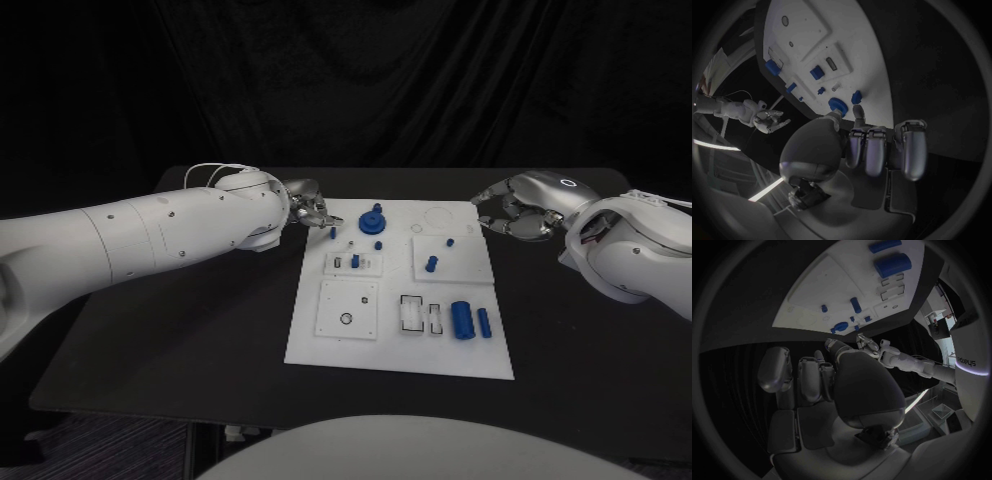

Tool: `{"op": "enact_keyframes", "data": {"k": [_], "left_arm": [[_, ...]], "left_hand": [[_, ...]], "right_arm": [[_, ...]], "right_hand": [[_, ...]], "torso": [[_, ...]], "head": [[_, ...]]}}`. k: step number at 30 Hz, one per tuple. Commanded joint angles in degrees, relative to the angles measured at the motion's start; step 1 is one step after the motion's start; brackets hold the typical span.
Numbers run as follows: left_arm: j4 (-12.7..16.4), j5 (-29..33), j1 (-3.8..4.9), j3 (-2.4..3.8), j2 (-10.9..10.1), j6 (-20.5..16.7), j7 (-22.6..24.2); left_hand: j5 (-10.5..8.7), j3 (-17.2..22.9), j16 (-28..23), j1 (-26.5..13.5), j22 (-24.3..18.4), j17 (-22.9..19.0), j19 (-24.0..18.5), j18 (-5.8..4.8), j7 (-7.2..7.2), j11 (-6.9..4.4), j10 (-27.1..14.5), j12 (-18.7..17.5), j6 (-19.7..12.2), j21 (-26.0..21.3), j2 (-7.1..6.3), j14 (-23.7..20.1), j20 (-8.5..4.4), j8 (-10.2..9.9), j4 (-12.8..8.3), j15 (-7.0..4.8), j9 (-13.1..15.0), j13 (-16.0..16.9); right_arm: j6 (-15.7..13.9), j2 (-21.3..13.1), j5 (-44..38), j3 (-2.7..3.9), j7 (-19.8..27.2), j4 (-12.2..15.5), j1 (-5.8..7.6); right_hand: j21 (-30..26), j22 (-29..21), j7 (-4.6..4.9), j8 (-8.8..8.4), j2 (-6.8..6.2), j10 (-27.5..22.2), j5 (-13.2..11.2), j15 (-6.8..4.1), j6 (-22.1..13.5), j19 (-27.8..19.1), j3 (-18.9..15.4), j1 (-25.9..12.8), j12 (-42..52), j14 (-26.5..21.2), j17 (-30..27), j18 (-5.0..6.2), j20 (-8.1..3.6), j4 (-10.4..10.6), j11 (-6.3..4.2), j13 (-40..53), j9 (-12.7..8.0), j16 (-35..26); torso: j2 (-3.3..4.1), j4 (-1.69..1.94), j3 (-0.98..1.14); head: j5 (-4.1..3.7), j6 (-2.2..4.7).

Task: Assemble the parts on the task board

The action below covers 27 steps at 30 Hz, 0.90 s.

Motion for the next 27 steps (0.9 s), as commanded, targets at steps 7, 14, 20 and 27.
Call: {"op": "enact_keyframes", "data": {"k": [7, 14, 20, 27], "left_arm": [[-1.26, 0.06, 0.11, 0.05, 1.2, 1.71, -0.08], [-2.29, 0.06, 0.06, 0.05, 1.74, 0.87, 0.1], [-3.26, 0.05, 0.0, 0.05, 2.19, 0.26, 0.17], [-3.91, 0.05, -0.07, 0.05, 2.56, 0.08, 0.23]], "left_hand": [[0.02, -0.39, 0.15, -0.5, 12.68, 15.09, 2.29, -0.33, 0.09, 0.37, 5.96, -0.03, 0.65, 0.14, -0.02, 5.85, 0.37, -0.39, -0.05, 0.32, 0.08, 14.98], [0.82, -0.5, 0.15, 0.07, 12.68, 15.09, 2.29, -0.32, 0.03, 0.32, 5.96, -0.03, 0.94, 0.12, 0.26, 5.85, 0.36, -0.92, -0.22, 0.29, -0.19, 14.98], [1.9, -0.51, 0.15, 1.24, 12.64, 15.09, 2.24, -0.29, -0.02, 0.27, 5.96, -0.03, 1.21, 0.0, 0.39, 5.85, 0.33, -1.38, -0.44, 0.25, -0.24, 14.98], [2.25, -0.53, 0.15, 1.64, 12.59, 15.09, 2.18, -0.26, 0.0, 0.27, 5.96, -0.03, 1.14, -0.14, 0.37, 5.85, 0.32, -1.59, -0.48, 0.25, -0.22, 14.98]], "right_arm": [[0.04, 0.08, -0.09, 0.04, -0.11, -0.08, -0.11], [0.13, 0.11, -0.09, 0.04, -0.09, -0.12, -0.13], [0.14, 0.12, -0.09, 0.04, -0.06, -0.13, -0.14], [0.17, 0.08, -0.09, 0.04, -0.08, -0.1, -0.14]], "right_hand": [[-0.12, 7.13, 0.16, 0.15, -0.05, -0.43, 0.34, 0.37, 0.16, -0.27, 0.35, -0.73, -0.31, 2.39, 0.82, 0.66, -0.05, 0.07, 0.14, 6.32, -0.1, -0.31], [-0.23, 7.11, 0.18, 0.14, -0.06, -0.45, 0.38, 0.38, 0.11, -0.29, 0.42, -0.71, -0.34, 2.39, 0.8, 0.67, -0.05, 0.02, 0.15, 6.29, -0.13, -0.33], [-0.23, 7.11, 0.18, 0.14, -0.06, -0.45, 0.38, 0.38, 0.11, -0.29, 0.42, -0.71, -0.34, 2.39, 0.8, 0.67, -0.05, 0.02, 0.15, 6.29, -0.13, -0.33], [-0.23, 7.11, 0.18, 0.14, -0.06, -0.45, 0.38, 0.38, 0.11, -0.29, 0.42, -0.71, -0.34, 2.39, 0.8, 0.67, -0.05, 0.02, 0.15, 6.29, -0.13, -0.33]], "torso": [[-0.06, -0.19, 0.06], [-0.16, -0.22, 0.09], [-0.18, -0.18, 0.09], [-0.2, -0.14, 0.1]], "head": [[-0.03, -0.01], [-0.01, -0.01], [-0.02, -0.01], [-0.1, -0.01]]}}
